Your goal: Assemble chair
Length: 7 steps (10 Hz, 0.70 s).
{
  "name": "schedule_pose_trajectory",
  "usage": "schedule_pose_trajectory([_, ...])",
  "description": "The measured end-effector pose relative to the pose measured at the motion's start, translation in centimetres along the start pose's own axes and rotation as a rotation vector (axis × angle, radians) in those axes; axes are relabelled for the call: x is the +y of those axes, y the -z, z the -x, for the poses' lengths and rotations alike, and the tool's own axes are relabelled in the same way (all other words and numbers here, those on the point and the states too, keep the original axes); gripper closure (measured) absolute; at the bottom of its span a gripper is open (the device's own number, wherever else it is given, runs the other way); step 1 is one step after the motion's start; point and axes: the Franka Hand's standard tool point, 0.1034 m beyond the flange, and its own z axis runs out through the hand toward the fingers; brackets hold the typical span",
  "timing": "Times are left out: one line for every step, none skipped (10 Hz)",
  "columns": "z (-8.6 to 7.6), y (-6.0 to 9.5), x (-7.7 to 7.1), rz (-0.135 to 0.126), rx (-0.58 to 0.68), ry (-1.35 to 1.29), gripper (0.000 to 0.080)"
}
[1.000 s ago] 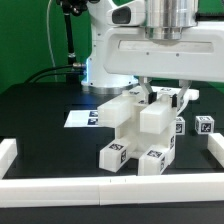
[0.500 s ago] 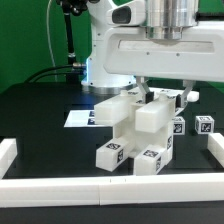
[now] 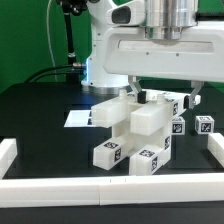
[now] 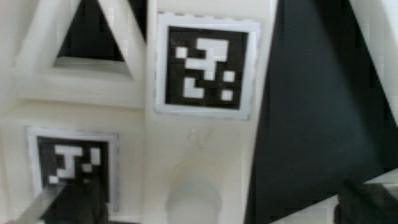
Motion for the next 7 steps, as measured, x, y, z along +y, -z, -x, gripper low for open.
schedule_pose_trajectory([0.0, 0.0, 0.0, 0.0, 0.0, 0.0, 0.0151])
schedule_pose_trajectory([0.0, 0.0, 0.0, 0.0, 0.0, 0.0, 0.0151])
schedule_pose_trajectory([0.0, 0.0, 0.0, 0.0, 0.0, 0.0, 0.0151])
schedule_pose_trajectory([0.0, 0.0, 0.0, 0.0, 0.0, 0.0, 0.0151])
schedule_pose_trajectory([0.0, 0.0, 0.0, 0.0, 0.0, 0.0, 0.0151])
schedule_pose_trajectory([0.0, 0.02, -0.01, 0.0, 0.0, 0.0, 0.0151])
schedule_pose_trajectory([0.1, 0.31, -0.17, -0.001, -0.003, 0.002, 0.0151])
